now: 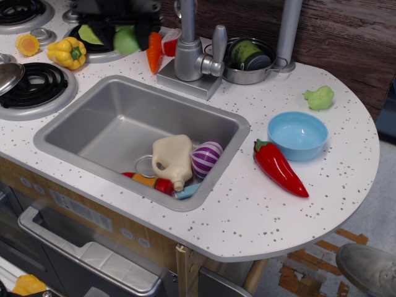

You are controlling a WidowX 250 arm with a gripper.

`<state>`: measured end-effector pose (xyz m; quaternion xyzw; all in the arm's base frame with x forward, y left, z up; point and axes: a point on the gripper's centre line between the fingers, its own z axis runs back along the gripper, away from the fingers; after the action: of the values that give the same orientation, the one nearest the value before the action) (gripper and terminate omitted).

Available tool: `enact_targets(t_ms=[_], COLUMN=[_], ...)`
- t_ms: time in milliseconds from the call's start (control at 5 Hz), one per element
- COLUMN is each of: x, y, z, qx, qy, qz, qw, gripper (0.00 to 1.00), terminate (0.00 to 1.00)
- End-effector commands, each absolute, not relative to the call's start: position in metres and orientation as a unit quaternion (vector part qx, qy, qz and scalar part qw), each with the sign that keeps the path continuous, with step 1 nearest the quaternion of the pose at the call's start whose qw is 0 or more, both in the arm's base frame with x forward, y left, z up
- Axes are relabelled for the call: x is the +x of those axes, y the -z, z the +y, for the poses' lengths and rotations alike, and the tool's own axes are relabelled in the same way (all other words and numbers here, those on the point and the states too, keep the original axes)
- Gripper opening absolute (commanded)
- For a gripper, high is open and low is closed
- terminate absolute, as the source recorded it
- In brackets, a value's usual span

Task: Put pear in bowl

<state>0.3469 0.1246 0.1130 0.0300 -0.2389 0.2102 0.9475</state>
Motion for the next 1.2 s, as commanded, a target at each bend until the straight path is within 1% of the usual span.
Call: enact_targets(t_ms=[0,200,400,600,800,1000], x=[0.359,0.366,0.372,0.377,0.378,0.380], y=[-0.135,-0.117,-0.103,-0.096,-0.092,-0.091], z=[0.055,0.005,-0.045,-0.091,-0.101,-0.096], qx=[-0.027,-0.065,-0.088,-0.113,-0.130,-0.141], qy=[-0.182,-0.165,-0.150,-0.142,-0.114,-0.093], qz=[-0.233,-0.233,-0.241,-0.242,-0.253,-0.259], qw=[0.955,0.956,0.955,0.953,0.952,0.951], gripper=[0.00,0.00,0.00,0.00,0.00,1.00], terminate=[0.00,0.00,0.00,0.00,0.00,0.00])
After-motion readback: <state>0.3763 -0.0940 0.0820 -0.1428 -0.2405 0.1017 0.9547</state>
